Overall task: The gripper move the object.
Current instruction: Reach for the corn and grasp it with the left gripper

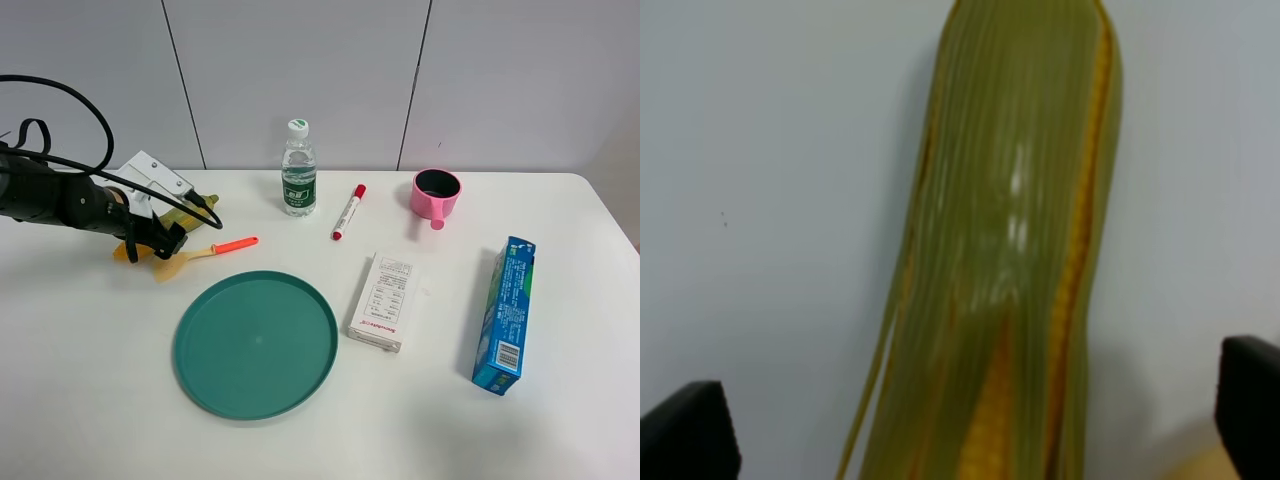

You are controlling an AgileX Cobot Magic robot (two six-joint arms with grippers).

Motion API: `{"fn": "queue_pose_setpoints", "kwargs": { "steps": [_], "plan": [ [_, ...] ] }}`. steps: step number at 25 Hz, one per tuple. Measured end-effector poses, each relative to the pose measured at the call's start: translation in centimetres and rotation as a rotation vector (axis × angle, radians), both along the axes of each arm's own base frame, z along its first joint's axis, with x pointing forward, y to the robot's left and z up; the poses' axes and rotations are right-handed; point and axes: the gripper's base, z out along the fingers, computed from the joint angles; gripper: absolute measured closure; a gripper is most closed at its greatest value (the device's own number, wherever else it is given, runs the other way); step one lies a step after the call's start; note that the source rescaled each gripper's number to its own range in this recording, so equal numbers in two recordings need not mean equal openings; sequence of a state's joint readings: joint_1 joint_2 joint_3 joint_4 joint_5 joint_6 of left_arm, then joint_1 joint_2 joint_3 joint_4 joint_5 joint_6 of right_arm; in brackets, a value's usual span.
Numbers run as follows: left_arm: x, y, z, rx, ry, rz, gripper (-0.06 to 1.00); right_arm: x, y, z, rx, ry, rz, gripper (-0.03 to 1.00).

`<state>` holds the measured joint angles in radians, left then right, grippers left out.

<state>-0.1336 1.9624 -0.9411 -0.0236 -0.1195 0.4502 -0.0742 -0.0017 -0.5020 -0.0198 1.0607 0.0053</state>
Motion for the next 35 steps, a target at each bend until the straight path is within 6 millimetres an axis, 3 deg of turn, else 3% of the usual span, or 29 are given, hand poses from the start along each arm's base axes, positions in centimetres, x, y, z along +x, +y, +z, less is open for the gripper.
{"fn": "queue_pose_setpoints", "kwargs": {
  "steps": [11, 20, 27, 31, 35],
  "plan": [
    [1.3, -0.1, 1.1, -0.254, -0.182, 0.202, 0.01, 0.0, 0.0, 0.0, 0.0, 0.0, 0.0, -0.03],
    [1.3, -0.3, -2.0, -0.238, -0.108, 0.181, 0.04, 0.0, 0.0, 0.0, 0.0, 0.0, 0.0, -0.03],
    [1.2, -0.5, -3.0, -0.21, -0.098, 0.128, 0.07, 0.0, 0.0, 0.0, 0.0, 0.0, 0.0, -0.03],
    [1.2, -0.6, -3.1, -0.205, -0.1, 0.114, 0.24, 0.0, 0.0, 0.0, 0.0, 0.0, 0.0, -0.03],
    [1.3, -0.6, -3.1, -0.203, -0.101, 0.111, 0.68, 0.0, 0.0, 0.0, 0.0, 0.0, 0.0, -0.03]
  ]
}}
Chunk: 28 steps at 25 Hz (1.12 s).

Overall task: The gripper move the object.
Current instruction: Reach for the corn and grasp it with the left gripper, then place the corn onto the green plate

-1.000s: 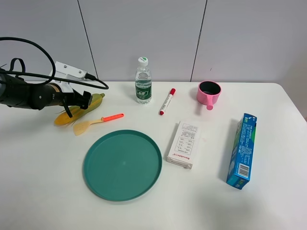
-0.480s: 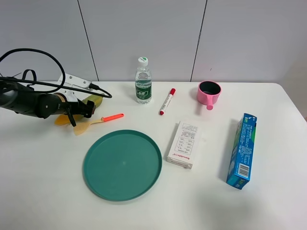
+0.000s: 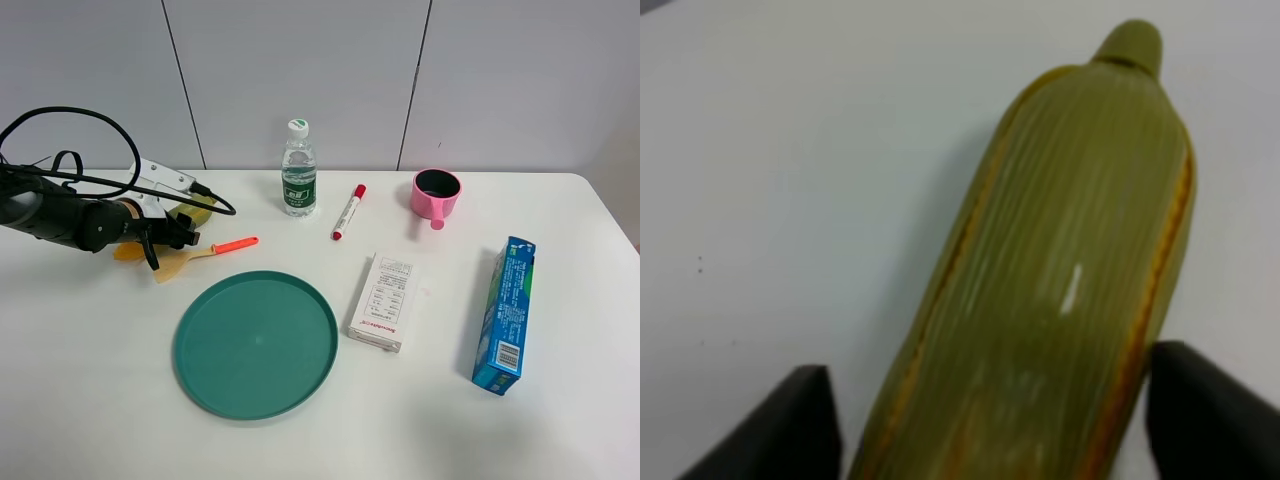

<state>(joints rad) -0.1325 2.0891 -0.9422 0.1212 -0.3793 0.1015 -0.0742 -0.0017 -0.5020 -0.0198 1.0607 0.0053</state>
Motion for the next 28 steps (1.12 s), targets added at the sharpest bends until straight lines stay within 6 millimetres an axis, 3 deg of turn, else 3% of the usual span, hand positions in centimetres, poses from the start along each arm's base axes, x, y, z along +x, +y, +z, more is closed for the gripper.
{"fn": "queue_pose_setpoints", "kwargs": {
  "steps": [2, 3, 16, 22, 28],
  "plan": [
    [0.0, 0.0, 0.0, 0.001, 0.0, -0.002, 0.92, 0.0, 0.0, 0.0, 0.0, 0.0, 0.0, -0.03],
    [0.0, 0.0, 0.0, 0.001, -0.001, -0.003, 0.94, 0.0, 0.0, 0.0, 0.0, 0.0, 0.0, -0.03],
    [0.0, 0.0, 0.5, 0.003, -0.002, -0.002, 0.94, 0.0, 0.0, 0.0, 0.001, 0.0, 0.0, -0.03],
    [-0.6, 0.2, 5.0, -0.003, -0.005, 0.023, 0.94, 0.0, 0.0, 0.0, 0.001, 0.001, 0.0, -0.03],
    [-2.7, 0.4, 9.7, 0.022, 0.063, 0.04, 0.94, 0.0, 0.0, 0.0, 0.001, 0.001, 0.0, -0.03]
  ]
}}
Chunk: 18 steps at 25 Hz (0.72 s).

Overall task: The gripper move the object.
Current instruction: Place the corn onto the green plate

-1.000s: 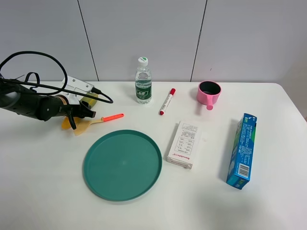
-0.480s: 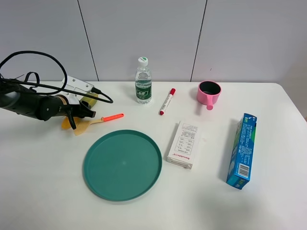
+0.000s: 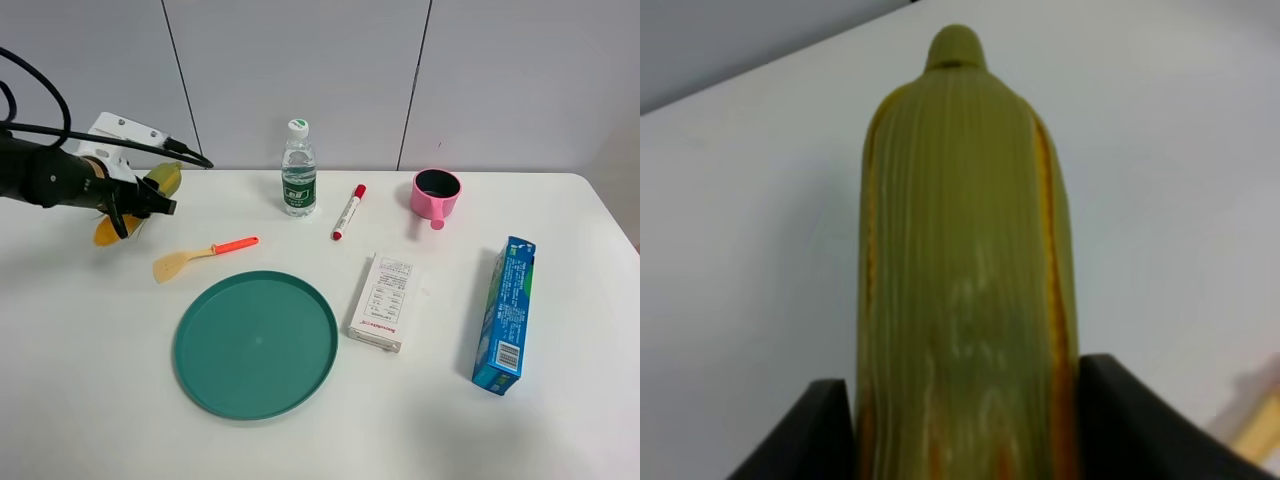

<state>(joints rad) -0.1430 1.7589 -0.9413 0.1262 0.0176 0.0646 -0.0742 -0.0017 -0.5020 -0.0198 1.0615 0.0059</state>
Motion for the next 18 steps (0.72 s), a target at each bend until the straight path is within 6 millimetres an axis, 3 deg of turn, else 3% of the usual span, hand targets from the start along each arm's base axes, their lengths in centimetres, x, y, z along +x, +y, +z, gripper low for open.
{"fn": "queue_pose_setpoints", "kwargs": {
  "steps": [4, 9, 18],
  "plan": [
    [-2.1, -1.7, 3.0, 0.011, 0.03, -0.044, 0.94, 0.0, 0.0, 0.0, 0.0, 0.0, 0.0, -0.03],
    [-5.3, -5.5, 5.9, -0.029, 0.072, -0.135, 0.94, 0.0, 0.0, 0.0, 0.0, 0.0, 0.0, -0.03],
    [-11.0, -13.0, 7.1, -0.046, 0.151, -0.398, 0.94, 0.0, 0.0, 0.0, 0.0, 0.0, 0.0, -0.03]
  ]
}}
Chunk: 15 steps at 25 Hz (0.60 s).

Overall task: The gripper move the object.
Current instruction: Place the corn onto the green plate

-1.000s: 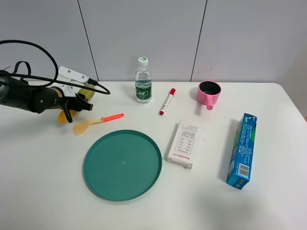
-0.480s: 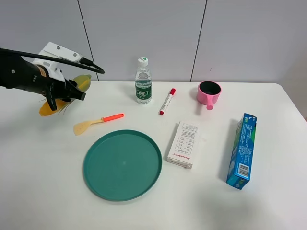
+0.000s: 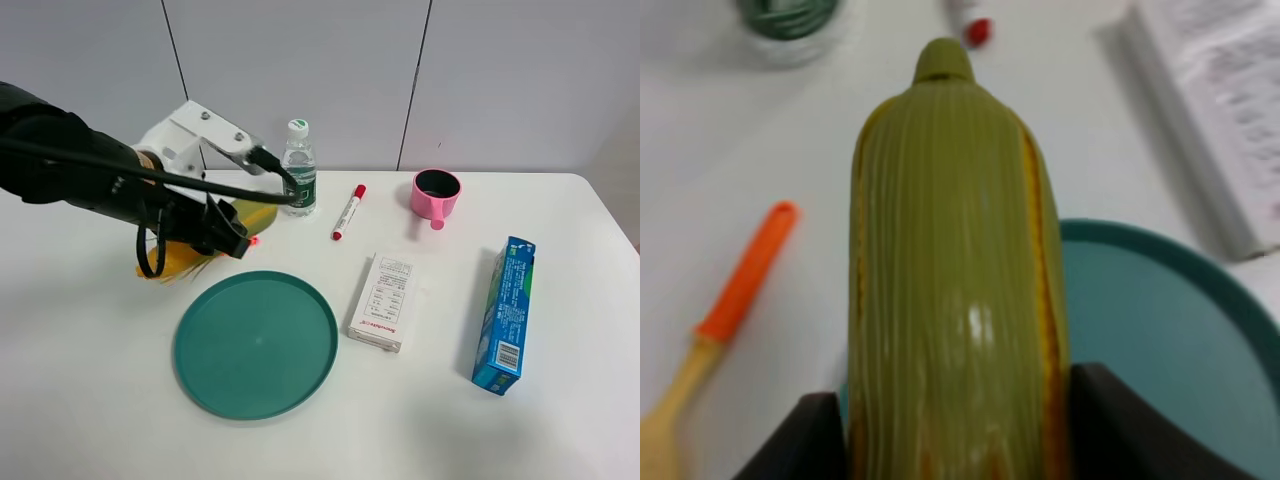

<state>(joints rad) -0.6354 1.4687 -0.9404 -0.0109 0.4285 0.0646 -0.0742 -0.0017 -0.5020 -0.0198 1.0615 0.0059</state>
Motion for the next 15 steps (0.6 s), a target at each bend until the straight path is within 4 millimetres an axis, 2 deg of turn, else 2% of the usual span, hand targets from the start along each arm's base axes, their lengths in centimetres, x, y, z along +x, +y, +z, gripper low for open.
{"fn": "queue_pose_setpoints", "kwargs": {
  "steps": [3, 5, 10, 15],
  "plan": [
    [-1.5, -1.4, -0.5, 0.008, 0.011, -0.068, 0.94, 0.0, 0.0, 0.0, 0.0, 0.0, 0.0, -0.03],
    [-2.7, -1.7, -2.0, 0.026, 0.032, -0.1, 0.94, 0.0, 0.0, 0.0, 0.0, 0.0, 0.0, -0.03],
    [-4.7, -0.6, -5.9, 0.018, 0.013, -0.127, 0.94, 0.0, 0.0, 0.0, 0.0, 0.0, 0.0, -0.03],
    [-5.6, 0.2, -7.5, -0.05, -0.068, -0.122, 0.94, 0.0, 0.0, 0.0, 0.0, 0.0, 0.0, -0.03]
  ]
}}
